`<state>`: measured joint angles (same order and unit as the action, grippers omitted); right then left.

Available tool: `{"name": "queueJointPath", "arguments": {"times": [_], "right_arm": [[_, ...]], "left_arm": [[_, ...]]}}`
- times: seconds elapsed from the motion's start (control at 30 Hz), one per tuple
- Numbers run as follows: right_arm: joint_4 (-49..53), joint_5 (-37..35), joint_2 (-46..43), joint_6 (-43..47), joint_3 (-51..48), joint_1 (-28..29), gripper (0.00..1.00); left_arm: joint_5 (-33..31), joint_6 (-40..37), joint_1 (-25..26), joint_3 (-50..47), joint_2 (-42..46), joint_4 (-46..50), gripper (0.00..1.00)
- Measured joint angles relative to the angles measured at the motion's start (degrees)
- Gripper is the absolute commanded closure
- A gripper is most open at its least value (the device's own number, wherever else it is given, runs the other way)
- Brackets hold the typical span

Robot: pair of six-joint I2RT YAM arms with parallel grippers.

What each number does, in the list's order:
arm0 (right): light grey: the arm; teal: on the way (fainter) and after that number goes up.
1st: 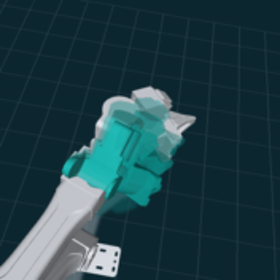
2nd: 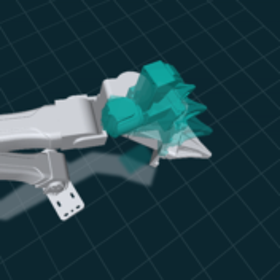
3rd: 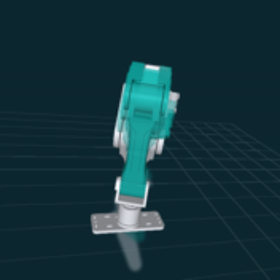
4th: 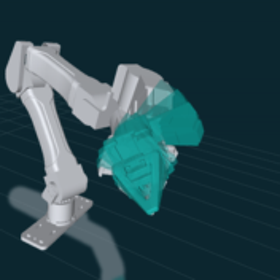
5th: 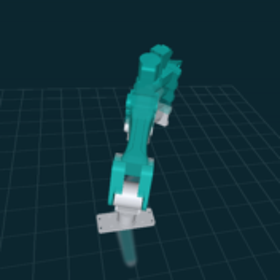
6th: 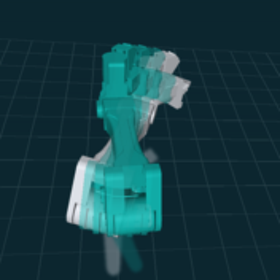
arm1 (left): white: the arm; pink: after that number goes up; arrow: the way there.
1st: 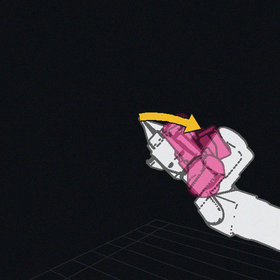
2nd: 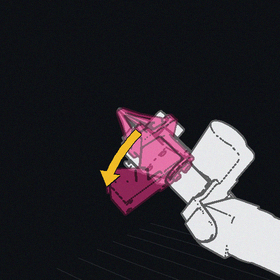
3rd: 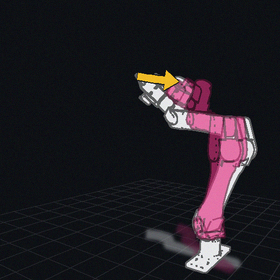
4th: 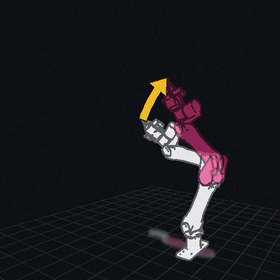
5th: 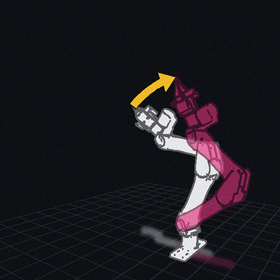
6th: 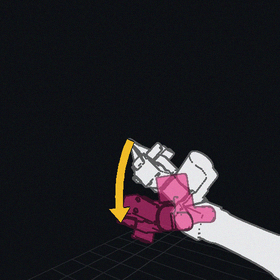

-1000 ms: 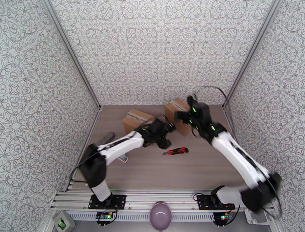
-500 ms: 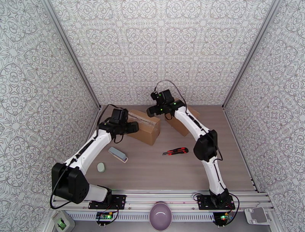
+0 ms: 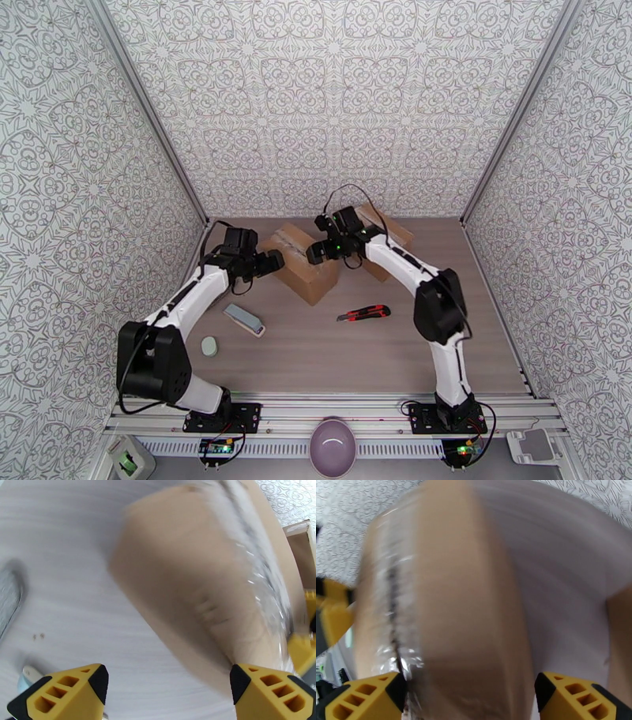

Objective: Unpack the express box

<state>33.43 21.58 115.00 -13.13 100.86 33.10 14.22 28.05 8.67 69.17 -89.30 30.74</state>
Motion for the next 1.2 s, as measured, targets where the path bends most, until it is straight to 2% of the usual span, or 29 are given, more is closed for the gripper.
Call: {"name": "queueJointPath", "arguments": {"times": [0.13, 0.27, 0.37, 0.5, 0.63, 0.8, 0.97, 1.2], "right_arm": [[-3.48, 0.55, -6.99, -3.43, -6.97, 3.17, 0.08], [-8.11, -0.13, -10.23, -7.65, -11.45, 6.99, 0.07], [-10.21, -3.69, -11.45, -10.75, -14.01, 7.43, 0.08], [-10.84, -9.79, -11.54, -13.73, -14.32, 7.28, 0.11], [-11.67, -12.39, -11.06, -15.02, -14.29, 7.3, 0.14], [-12.17, -14.14, -10.99, -16.26, -14.38, 7.37, 0.19], [-13.14, -19.52, -11.96, -15.8, -16.28, 8.52, 0.19], [-13.27, -24.02, -14.88, -13.81, -18.12, 9.16, 0.12]], "left_arm": [[1.25, -1.53, 0.02, 4.7, -3.08, 0.13, 0.12], [0.57, -3.54, 0.66, 9.75, -5.49, 2.27, 0.12], [-2.99, -5.99, 3.13, 14.23, -6.8, 6.6, 0.12], [-9.97, -8.39, 9.25, 19.8, -7.5, 13.31, 0.11], [-16.52, -8.83, 13.38, 24.24, -8.98, 18.03, 0.1], [-20.72, -8.44, 13.6, 25.81, -11.43, 20.83, 0.1], [-22.01, -6.99, 14.01, 27.32, -13.57, 23.3, 0.09], [-22.25, -6.01, 14.91, 28.13, -14.43, 26.51, 0.1]]}}
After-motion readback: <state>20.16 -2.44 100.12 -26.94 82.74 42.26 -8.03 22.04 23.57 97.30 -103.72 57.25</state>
